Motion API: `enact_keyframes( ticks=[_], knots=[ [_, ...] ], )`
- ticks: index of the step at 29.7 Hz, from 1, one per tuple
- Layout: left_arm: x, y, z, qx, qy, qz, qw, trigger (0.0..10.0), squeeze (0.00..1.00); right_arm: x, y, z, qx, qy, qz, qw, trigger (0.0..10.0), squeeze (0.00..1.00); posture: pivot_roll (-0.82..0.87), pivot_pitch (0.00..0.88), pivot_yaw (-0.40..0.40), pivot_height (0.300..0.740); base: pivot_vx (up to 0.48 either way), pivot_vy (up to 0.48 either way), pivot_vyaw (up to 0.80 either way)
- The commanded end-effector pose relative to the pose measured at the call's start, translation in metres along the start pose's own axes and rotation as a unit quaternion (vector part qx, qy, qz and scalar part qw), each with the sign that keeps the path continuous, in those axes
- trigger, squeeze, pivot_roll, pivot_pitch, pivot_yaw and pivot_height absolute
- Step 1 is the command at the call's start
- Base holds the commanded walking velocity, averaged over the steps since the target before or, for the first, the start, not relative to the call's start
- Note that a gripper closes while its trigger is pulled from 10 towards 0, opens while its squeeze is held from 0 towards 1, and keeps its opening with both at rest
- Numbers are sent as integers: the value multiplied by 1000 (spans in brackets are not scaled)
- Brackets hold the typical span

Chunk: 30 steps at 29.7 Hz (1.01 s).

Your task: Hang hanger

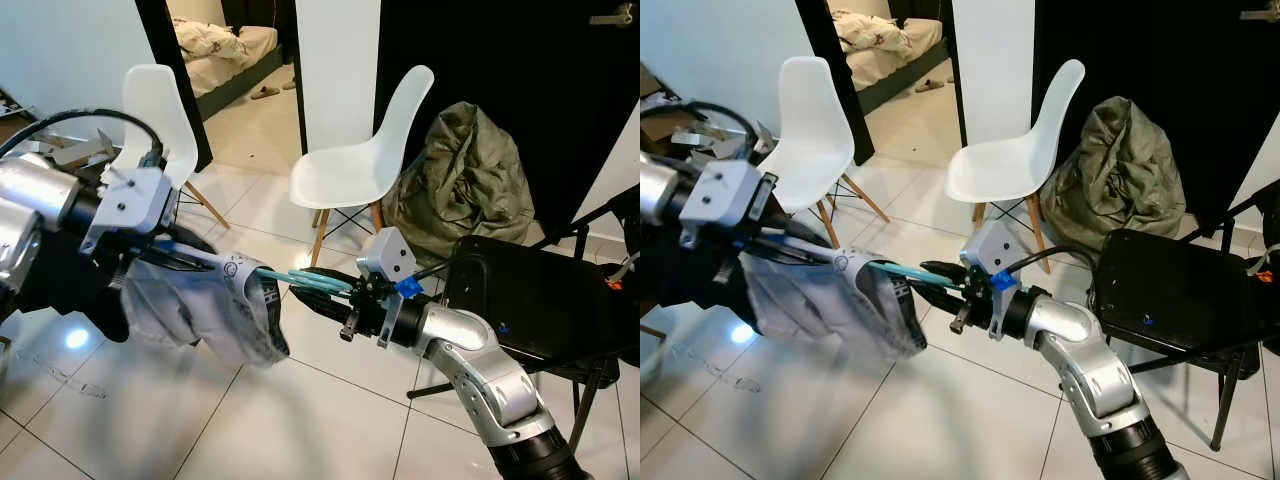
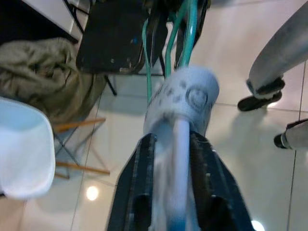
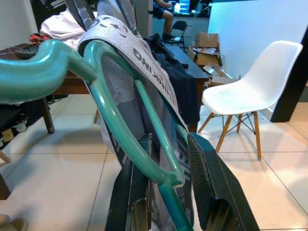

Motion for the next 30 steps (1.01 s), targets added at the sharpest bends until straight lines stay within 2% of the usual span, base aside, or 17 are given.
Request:
enact_keyframes(
  ticks=[1,5,8,11,13,14,16,17,18,19,20,22,25,27,28,29,30],
  knots=[
    [5,3,-3,-14,15,0,1000,10000,1000,2,1,3,-5,4,-2,1000,0,0,-22,32,93,740,0,0,0],
    [18,9,-8,-28,73,17,997,10000,1000,-1,2,3,-10,-10,5,1000,0,0,-20,36,87,740,0,0,0],
    [40,25,-25,-73,192,46,978,10000,1000,-17,-2,3,-6,-72,32,997,0,0,-17,39,84,740,0,0,0],
    [47,31,-31,-88,233,56,967,10000,1000,-24,-3,3,-6,-99,41,994,0,0,-15,42,81,740,0,0,0],
    [64,44,-50,-128,344,63,928,10000,1000,-41,-4,1,-14,-162,67,984,0,0,-11,41,79,740,0,0,0],
    [64,44,-50,-128,344,63,928,10000,1000,-41,-4,1,-14,-162,67,984,0,0,-11,41,79,740,0,0,0],
    [72,49,-64,-172,420,43,890,10000,1000,-54,-3,-2,-22,-206,85,975,0,0,-12,42,75,740,0,0,0],
    [72,49,-64,-172,420,43,890,10000,1000,-54,-3,-2,-22,-206,85,975,0,0,-12,42,75,740,0,0,0],
    [72,48,-66,-212,449,18,868,10000,1000,-62,-2,-4,-28,-233,93,968,0,0,-13,43,72,740,0,0,0],
    [70,45,-63,-240,466,-3,852,10000,1000,-69,0,-6,-34,-256,99,961,0,0,-14,43,72,740,0,0,0],
    [70,45,-63,-240,466,-3,852,10000,1000,-69,0,-6,-34,-256,99,961,0,0,-14,43,72,740,0,0,0],
    [57,27,-37,-290,481,-73,824,10000,1000,-86,8,-12,-59,-304,114,944,0,0,-13,46,71,740,0,0,0],
    [51,17,-23,-308,488,-110,809,10000,937,-91,14,-14,-77,-317,122,937,0,0,-12,46,71,740,0,0,0],
    [36,-5,14,-349,506,-196,764,10000,0,-94,34,-13,-132,-311,138,931,0,0,-7,45,64,740,0,0,0],
    [29,-14,34,-369,512,-236,739,10000,0,-93,43,-12,-151,-302,141,930,0,0,-10,44,64,740,0,0,0],
    [29,-14,34,-369,512,-236,739,10000,0,-93,43,-12,-151,-302,141,930,0,0,-10,44,64,740,0,0,0],
    [22,-19,52,-379,513,-266,723,10000,0,-91,49,-10,-164,-296,143,930,0,0,-11,44,65,740,0,0,0]
  ],
)
Point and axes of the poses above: a point about 5 cm out from each wrist's last joint towards the gripper, its own z axis pointing out of the wrist towards the gripper, its own y axis along the axis of the wrist's last joint, x = y × z, the point moved 2 cm from there along z, pointing out of the wrist towards the gripper, and after that the axes turned 3 degrees about -z, right-handed, at the moved point
